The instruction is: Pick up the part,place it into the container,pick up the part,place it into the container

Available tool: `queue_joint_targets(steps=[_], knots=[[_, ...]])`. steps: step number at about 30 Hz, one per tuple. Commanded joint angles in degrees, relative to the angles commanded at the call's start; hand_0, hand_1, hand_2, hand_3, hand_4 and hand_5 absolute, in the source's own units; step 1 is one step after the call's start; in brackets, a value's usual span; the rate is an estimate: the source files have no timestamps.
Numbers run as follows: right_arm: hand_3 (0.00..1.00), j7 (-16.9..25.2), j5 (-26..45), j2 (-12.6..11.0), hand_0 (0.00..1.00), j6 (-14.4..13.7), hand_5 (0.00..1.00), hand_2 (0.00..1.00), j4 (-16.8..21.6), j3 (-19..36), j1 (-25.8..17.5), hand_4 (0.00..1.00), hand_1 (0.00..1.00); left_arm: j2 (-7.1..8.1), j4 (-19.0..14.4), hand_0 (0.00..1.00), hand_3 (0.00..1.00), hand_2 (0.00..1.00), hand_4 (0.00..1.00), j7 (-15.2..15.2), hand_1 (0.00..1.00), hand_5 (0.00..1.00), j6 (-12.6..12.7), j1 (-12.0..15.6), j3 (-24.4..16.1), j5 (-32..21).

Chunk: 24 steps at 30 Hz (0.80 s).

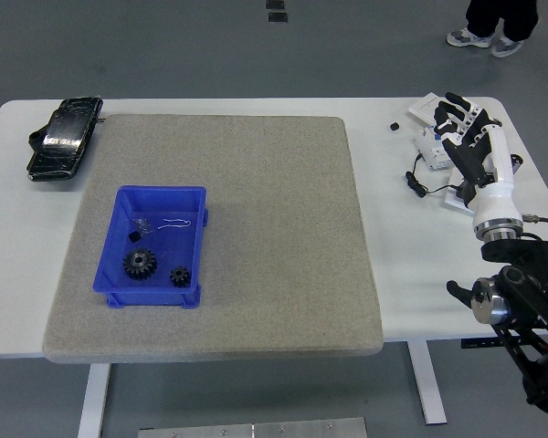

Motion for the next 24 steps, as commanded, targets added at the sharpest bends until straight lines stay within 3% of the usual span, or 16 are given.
queue_joint_targets(steps=[12, 24], knots=[[0.728, 0.63, 1.82, 0.22, 0.737, 1.0, 0.435, 0.751, -0.69, 0.88, -0.59, 0.737, 0.719, -0.61, 0.06, 0.719, 0.6, 0.648, 0.676, -0.83, 0.672, 0.322, 0.78, 0.73, 1.67, -3.46], [0.728, 0.7, 2.26, 0.3, 0.735, 1.16, 0.442, 0.75, 0.15, 1.37, -0.39, 0.741, 0.717, -0.91, -0.04, 0.719, 0.602, 0.647, 0.677, -0.55, 0.672, 0.321, 0.87, 0.55, 1.04, -3.02]])
